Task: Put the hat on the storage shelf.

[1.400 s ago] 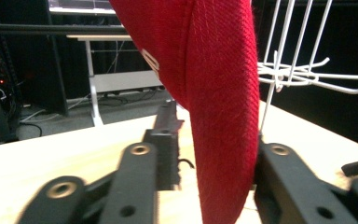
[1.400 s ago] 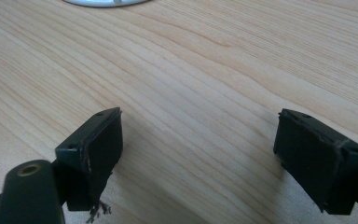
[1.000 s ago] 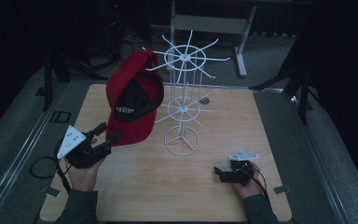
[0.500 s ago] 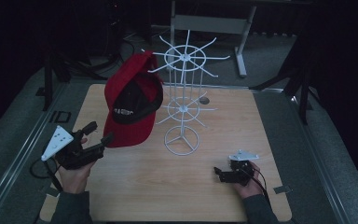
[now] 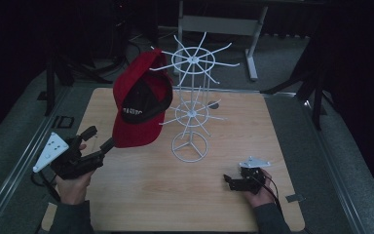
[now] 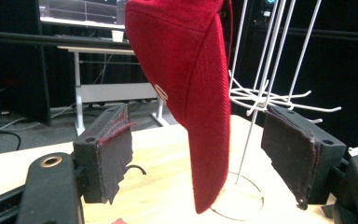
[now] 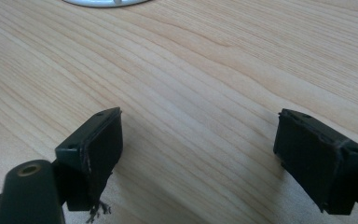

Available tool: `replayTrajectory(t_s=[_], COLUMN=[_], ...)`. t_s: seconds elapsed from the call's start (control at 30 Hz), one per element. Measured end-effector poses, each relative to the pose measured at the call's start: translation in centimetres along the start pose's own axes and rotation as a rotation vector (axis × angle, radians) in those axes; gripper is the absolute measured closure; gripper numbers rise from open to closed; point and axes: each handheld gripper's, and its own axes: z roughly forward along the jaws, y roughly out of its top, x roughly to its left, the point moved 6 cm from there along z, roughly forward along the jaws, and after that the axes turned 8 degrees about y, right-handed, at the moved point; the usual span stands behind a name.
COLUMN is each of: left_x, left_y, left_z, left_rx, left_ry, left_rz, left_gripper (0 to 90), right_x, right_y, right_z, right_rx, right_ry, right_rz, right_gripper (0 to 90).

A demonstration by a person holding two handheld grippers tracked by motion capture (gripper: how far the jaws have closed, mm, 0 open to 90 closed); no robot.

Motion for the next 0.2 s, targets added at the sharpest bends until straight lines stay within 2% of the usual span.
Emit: replayTrajectory(t_s=[0.2], left_x=[0.23], left_y=[-0.20], left_z=[0.10], left_rx=[0.006], left_ry=[0.004], left_rz=[-0.009], left_gripper=[25.5], right_x=[0.01], right_y=[0.00], right_z=[0.00], right_rx=[0.000], right_ry=[0.001], right_rz=[0.001], right_gripper=[15.3])
